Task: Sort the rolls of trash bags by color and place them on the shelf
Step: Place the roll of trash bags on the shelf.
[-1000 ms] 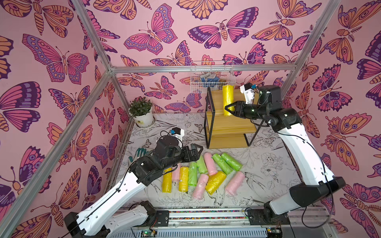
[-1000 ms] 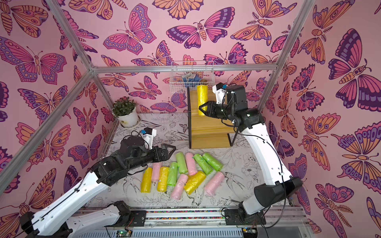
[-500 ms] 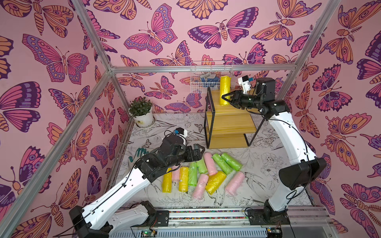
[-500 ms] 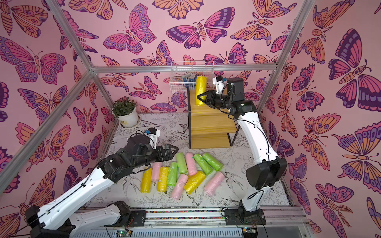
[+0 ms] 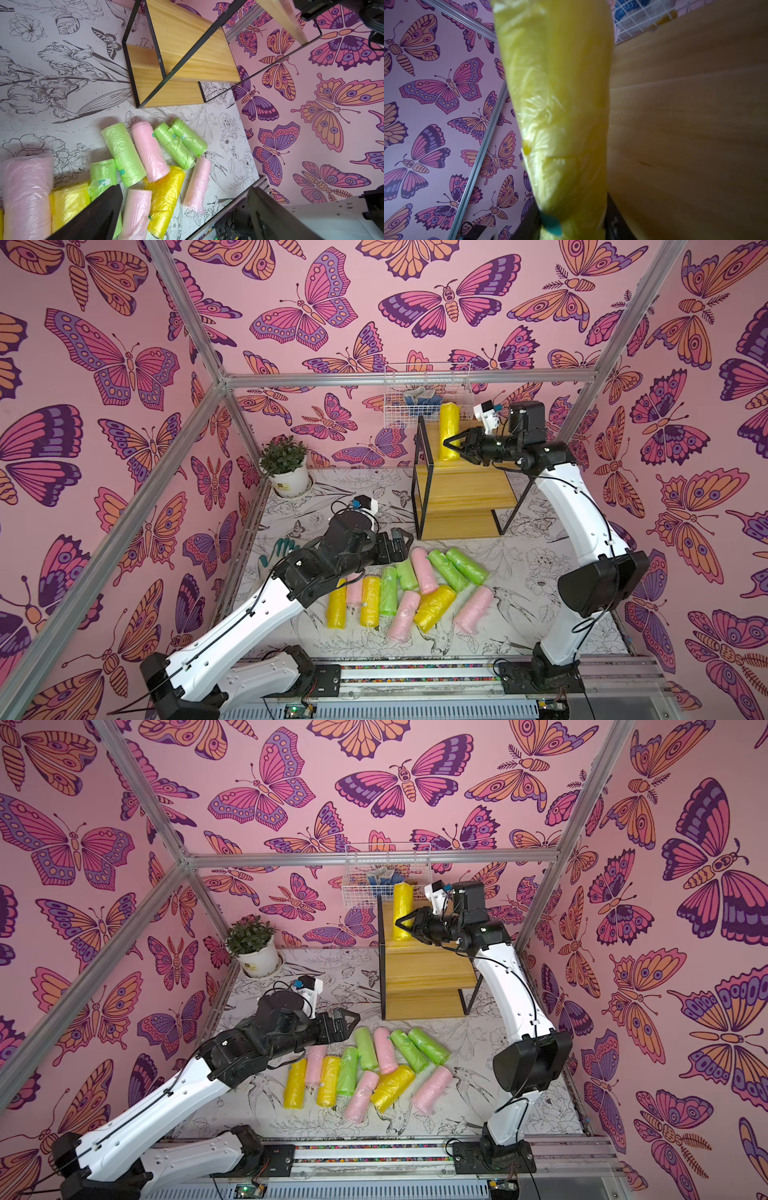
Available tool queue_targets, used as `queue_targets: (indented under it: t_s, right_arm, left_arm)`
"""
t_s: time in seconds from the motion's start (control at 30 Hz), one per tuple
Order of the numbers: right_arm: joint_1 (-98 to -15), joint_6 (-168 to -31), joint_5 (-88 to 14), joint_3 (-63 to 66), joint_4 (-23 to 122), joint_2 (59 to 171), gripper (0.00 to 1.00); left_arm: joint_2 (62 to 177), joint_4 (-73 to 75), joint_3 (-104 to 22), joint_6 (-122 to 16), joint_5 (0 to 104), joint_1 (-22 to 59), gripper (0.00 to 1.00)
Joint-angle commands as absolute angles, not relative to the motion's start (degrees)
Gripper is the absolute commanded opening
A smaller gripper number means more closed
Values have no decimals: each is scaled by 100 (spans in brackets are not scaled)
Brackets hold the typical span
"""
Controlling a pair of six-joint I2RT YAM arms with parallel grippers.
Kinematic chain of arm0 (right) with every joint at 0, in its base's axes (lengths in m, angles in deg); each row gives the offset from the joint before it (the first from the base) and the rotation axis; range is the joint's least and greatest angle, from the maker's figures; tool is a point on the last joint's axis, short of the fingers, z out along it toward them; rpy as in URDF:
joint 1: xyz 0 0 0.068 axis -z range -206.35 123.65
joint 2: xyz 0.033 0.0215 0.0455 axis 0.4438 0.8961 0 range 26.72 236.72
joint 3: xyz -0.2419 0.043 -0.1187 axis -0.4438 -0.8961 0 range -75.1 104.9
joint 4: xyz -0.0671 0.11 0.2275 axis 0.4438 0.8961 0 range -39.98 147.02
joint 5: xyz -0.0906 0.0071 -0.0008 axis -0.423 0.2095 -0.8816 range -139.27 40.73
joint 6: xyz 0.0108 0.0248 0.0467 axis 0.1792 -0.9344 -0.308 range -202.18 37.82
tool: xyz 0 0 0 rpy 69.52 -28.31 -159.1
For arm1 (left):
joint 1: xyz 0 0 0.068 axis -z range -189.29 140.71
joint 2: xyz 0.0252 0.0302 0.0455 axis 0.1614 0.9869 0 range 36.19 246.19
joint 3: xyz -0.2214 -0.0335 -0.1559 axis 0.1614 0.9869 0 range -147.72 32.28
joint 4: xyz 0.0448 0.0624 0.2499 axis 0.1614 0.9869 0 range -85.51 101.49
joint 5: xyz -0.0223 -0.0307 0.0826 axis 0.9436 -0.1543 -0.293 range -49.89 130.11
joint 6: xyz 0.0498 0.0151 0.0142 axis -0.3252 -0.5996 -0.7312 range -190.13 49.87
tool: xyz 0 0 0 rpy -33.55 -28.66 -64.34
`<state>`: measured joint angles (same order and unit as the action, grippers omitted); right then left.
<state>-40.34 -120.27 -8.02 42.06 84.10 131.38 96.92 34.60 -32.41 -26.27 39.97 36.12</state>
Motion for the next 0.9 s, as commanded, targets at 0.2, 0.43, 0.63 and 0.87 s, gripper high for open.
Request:
queue_targets:
  t_s: [0.2, 0.43, 0.63, 0.87]
  right_arm:
    - [-4042, -11570, -1143, 4759, 8846, 13197, 72]
    - [-4023, -11312, -1792, 5154, 9344, 13051, 80]
    - [-3953, -11323, -2412, 5427, 9828, 12671, 76]
    - [-3935, -11095, -2986, 4403, 10006, 11255, 74]
  left_arm:
    - [9427, 3534, -3140, -2694, 3748, 3658, 100]
    - [9184, 3534, -2863, -2589, 3580, 3764, 100]
    - [9302, 3612, -2949, -2736, 3589, 3791, 100]
    - [9417, 3631, -2959, -2833, 3604, 3835, 100]
